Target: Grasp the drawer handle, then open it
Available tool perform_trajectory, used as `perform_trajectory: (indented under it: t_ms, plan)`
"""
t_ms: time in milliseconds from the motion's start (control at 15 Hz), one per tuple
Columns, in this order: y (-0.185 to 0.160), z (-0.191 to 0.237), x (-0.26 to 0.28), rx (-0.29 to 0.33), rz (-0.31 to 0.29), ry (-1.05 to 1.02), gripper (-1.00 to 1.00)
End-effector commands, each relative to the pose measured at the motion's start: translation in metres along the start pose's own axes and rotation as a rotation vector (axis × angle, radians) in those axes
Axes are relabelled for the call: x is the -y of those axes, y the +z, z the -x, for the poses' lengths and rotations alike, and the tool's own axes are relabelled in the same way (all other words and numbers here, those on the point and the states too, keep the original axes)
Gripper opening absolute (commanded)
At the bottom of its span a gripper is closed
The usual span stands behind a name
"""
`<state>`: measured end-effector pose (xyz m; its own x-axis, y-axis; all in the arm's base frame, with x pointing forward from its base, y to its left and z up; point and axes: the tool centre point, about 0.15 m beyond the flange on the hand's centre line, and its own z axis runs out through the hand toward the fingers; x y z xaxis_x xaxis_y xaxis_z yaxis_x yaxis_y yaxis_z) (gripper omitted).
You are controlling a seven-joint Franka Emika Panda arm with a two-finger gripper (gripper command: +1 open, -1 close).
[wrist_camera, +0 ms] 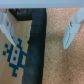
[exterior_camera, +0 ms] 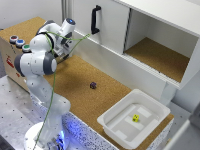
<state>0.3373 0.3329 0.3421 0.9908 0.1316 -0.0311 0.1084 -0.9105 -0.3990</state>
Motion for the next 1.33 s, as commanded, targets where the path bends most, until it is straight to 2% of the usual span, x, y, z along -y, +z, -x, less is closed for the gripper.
perform_trajectory:
  t_ms: [0,67,400,600,667,733,1000,1267]
  plan:
    - [0.031,-0.004,-0.003,0.006,-0.079,0.003,1.0]
    - [0.034,-0.004,-0.001,0.019,-0.054,0.012,1.0]
    - [0.048,0.003,0.002,0.057,-0.042,0.111,1.0]
    - [0.051,0.005,-0.003,0.048,-0.069,0.146,1.0]
    - [0.052,0.006,-0.003,0.027,-0.078,0.151,1.0]
    - [0.055,0.005,-0.001,0.033,-0.081,0.14,-1.0]
    - [0.066,0.002,0.011,0.032,-0.082,0.075,-1.0]
    - [0.067,-0.005,0.013,0.006,-0.079,0.053,-1.0]
